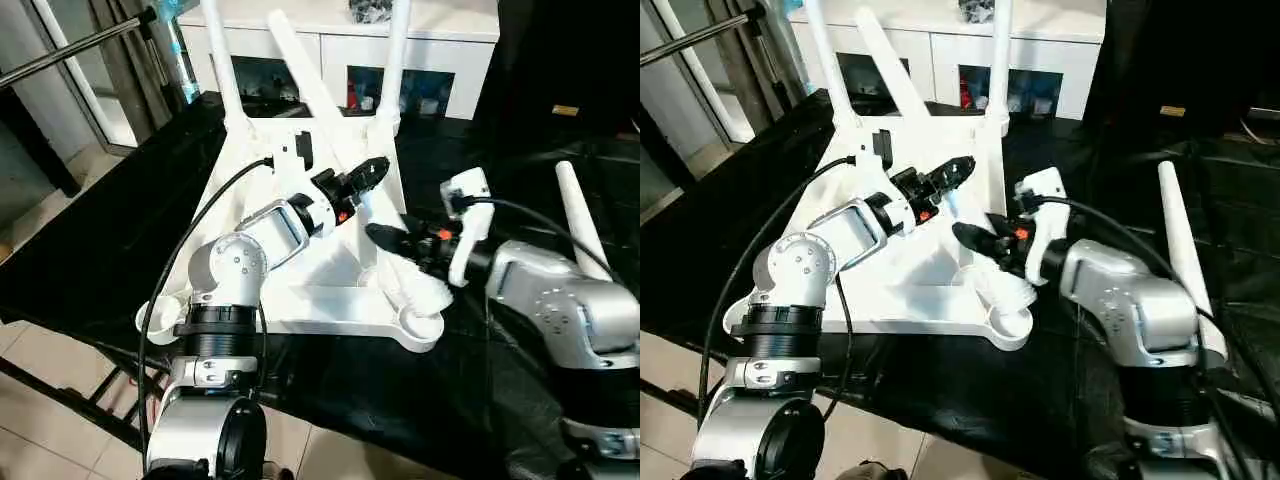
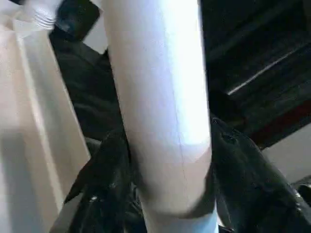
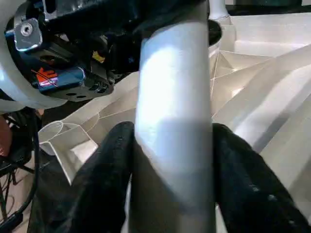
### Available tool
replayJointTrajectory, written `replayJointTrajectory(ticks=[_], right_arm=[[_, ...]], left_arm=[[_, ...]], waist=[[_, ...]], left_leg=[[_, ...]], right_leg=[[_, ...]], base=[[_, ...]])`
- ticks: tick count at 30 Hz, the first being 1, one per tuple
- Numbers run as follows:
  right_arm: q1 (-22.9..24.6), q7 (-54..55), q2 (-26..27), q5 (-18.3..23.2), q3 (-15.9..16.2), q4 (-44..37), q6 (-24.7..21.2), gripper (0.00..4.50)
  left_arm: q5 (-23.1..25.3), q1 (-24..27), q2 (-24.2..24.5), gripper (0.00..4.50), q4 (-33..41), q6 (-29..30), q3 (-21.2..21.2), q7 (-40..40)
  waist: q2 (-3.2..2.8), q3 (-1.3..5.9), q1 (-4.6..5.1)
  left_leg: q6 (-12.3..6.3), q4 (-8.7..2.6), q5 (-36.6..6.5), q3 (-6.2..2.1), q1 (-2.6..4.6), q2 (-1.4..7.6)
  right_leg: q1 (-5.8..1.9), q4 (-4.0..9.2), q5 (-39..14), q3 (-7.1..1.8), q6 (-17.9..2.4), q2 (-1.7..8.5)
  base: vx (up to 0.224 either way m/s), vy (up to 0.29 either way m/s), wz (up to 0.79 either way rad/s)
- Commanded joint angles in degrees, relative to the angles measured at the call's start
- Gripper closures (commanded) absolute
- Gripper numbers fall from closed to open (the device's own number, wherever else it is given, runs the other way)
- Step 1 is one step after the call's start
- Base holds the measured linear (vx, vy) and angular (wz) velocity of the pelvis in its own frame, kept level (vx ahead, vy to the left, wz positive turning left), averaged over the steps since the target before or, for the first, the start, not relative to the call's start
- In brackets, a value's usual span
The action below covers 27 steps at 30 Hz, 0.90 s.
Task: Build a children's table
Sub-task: Pick table leg
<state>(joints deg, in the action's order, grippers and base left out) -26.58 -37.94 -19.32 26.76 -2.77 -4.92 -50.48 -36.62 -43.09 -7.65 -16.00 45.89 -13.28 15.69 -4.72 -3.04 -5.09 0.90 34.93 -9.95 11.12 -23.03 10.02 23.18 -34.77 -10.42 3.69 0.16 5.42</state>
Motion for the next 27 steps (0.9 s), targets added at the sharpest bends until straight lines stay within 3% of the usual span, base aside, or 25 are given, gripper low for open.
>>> replayJointTrajectory(ticks=[1, 8, 14, 19, 22, 27], right_arm=[[-0.5, -0.6, -0.6, 1.0, 0.2, -1.3, 0.3, 1.64], [-0.8, -1.3, -1.7, 0.7, 0.4, -0.6, 1.1, 1.08], [-1.0, -10.9, -9.1, 4.4, -0.7, -1.5, 0.4, 0.56], [-1.6, -16.9, -11.6, 9.6, -1.5, -0.9, -4.4, 0.48], [-1.2, -21.0, -13.4, 11.1, 0.7, -0.8, -5.8, 0.48], [-0.8, -24.3, -14.0, 13.0, 3.8, -2.2, -6.7, 0.48]], left_arm=[[-1.0, 0.5, -2.3, 2.28, 0.0, -0.3, 0.5, 0.7], [-1.8, 0.4, -1.4, 2.68, -0.7, -0.5, 0.4, 2.0], [-4.4, -1.1, 6.2, 2.69, 0.7, 1.8, 4.5, 17.7], [-7.0, -2.7, 9.3, 2.69, 2.3, 3.0, 5.9, 26.8], [-6.8, -3.5, 10.7, 2.69, 2.1, 2.0, 7.6, 32.6], [-7.1, -5.1, 10.6, 2.69, -0.3, 0.6, 7.3, 34.2]], waist=[[1.84, 4.53, -0.05], [1.84, 4.52, -0.04], [1.80, 4.57, -0.33], [1.92, 4.46, -0.13], [1.78, 4.46, -0.41], [1.92, 4.43, -0.30]], left_leg=[[-3.74, -3.27, -4.9, -1.28, 1.12, 2.14], [-3.93, -3.21, -5.0, -1.24, 1.15, 2.15], [-4.76, -3.15, -4.8, -1.24, 1.28, 2.21], [-5.31, -3.04, -4.8, -1.13, 1.17, 2.21], [-5.03, -3.11, -5.5, -1.18, 1.39, 2.43], [-4.08, -3.09, -6.1, -1.20, 1.32, 2.43]], right_leg=[[-3.03, 4.20, -10.4, -1.90, -10.3, 2.69], [-3.06, 4.24, -10.4, -1.89, -10.6, 2.70], [-3.12, 4.00, -10.2, -1.96, -10.9, 2.74], [-3.17, 3.89, -9.7, -1.92, -12.7, 2.75], [-3.16, 3.91, -11.4, -1.92, -12.6, 2.79], [-3.22, 3.89, -11.5, -1.99, -12.6, 2.91]], base=[[0.000, 0.000, 0.00], [0.000, 0.000, 0.00], [0.000, 0.000, 0.00], [0.000, 0.000, 0.00], [0.000, 0.000, 0.00], [0.000, 0.000, 0.00]])
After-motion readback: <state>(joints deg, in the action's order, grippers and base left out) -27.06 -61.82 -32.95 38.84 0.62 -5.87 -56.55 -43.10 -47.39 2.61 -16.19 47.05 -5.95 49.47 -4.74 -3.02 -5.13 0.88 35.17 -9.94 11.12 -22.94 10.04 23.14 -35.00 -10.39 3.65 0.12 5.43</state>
